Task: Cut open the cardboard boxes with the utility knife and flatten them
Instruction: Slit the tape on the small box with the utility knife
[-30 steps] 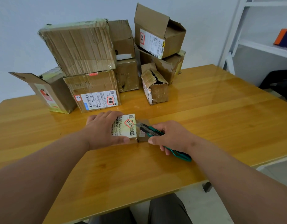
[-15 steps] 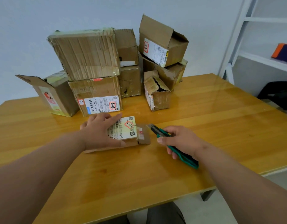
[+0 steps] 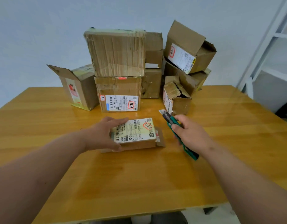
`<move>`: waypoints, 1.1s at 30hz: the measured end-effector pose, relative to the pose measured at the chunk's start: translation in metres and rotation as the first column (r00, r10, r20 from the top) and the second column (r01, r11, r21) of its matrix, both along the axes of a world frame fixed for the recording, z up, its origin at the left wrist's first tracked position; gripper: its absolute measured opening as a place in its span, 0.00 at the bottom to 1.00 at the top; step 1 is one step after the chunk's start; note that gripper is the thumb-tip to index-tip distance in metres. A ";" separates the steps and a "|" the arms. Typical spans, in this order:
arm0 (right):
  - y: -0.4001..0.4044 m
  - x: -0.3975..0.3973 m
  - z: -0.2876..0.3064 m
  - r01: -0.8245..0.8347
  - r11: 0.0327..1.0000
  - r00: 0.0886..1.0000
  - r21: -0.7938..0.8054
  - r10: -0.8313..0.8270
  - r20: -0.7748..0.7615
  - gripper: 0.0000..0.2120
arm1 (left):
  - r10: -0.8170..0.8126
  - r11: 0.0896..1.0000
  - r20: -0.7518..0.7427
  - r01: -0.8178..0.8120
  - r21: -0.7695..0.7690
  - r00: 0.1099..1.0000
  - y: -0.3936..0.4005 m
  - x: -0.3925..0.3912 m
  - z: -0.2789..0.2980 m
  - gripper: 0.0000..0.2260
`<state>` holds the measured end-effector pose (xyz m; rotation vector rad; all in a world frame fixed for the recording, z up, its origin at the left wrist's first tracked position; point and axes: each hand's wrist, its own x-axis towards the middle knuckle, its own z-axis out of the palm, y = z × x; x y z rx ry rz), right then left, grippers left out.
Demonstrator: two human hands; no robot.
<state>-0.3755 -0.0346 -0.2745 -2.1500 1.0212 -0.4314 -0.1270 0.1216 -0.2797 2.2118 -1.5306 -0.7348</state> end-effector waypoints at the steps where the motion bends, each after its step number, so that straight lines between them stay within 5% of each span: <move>1: 0.002 0.004 0.003 -0.026 0.999 0.999 -0.036 0.025 -0.027 0.06 | -0.003 1.000 -0.018 0.003 -0.008 1.000 0.002 0.002 -0.001 0.45; 6: 0.013 0.019 0.015 -0.158 0.962 0.982 -0.224 0.129 -0.139 0.06 | 0.041 0.993 -0.002 -0.041 -0.112 0.999 0.007 0.007 -0.011 0.49; 10: 0.023 0.039 0.025 -0.325 0.792 0.925 -0.516 0.151 -0.350 0.09 | 0.074 0.984 -0.040 -0.079 -0.159 0.996 0.011 0.009 -0.017 0.47; 12: 0.031 0.051 0.030 -0.393 0.714 0.900 -0.579 0.171 -0.401 0.10 | 0.099 0.983 0.057 -0.089 -0.160 0.994 0.011 0.009 -0.019 0.48; 16: 0.050 0.074 0.037 -0.510 0.595 0.844 -0.621 0.206 -0.496 0.12 | 0.138 0.986 0.231 -0.111 -0.126 0.963 0.013 0.007 -0.020 0.51; 27: 0.074 0.103 0.054 -0.653 0.404 0.736 -0.641 0.140 -0.662 0.06 | 0.168 0.980 0.179 -0.143 -0.140 0.970 0.014 0.005 -0.023 0.48; 33: 0.077 0.105 0.059 -0.673 0.388 0.711 -0.629 0.108 -0.694 0.10 | 0.172 0.980 0.146 -0.155 -0.120 0.974 0.014 0.006 -0.024 0.47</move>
